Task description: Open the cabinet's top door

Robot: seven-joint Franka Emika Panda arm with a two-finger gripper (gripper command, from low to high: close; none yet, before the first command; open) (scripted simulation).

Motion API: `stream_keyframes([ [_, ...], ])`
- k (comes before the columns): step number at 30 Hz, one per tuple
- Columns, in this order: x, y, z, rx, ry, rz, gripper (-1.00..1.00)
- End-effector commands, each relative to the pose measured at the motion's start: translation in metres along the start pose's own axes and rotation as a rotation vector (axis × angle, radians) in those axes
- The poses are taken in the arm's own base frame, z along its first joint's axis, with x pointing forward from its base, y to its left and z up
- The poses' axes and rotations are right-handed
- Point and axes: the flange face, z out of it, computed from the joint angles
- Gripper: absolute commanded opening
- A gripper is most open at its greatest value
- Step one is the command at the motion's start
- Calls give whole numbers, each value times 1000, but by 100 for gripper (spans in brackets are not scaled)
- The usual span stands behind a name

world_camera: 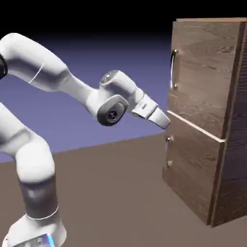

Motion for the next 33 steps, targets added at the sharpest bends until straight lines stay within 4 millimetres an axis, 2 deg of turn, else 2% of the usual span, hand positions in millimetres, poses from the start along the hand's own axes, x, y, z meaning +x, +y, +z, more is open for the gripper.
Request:
stream_keyframes([
  [1, 5, -2, -3, 9, 9, 55, 0],
  [9, 36, -15, -31, 100, 62, 490, 0],
  [17, 54, -26, -57, 220, 76, 910, 0],
  [25, 59, -38, -77, 356, 42, 1312, 0],
  [33, 53, -52, -89, 497, -44, 1696, 0],
])
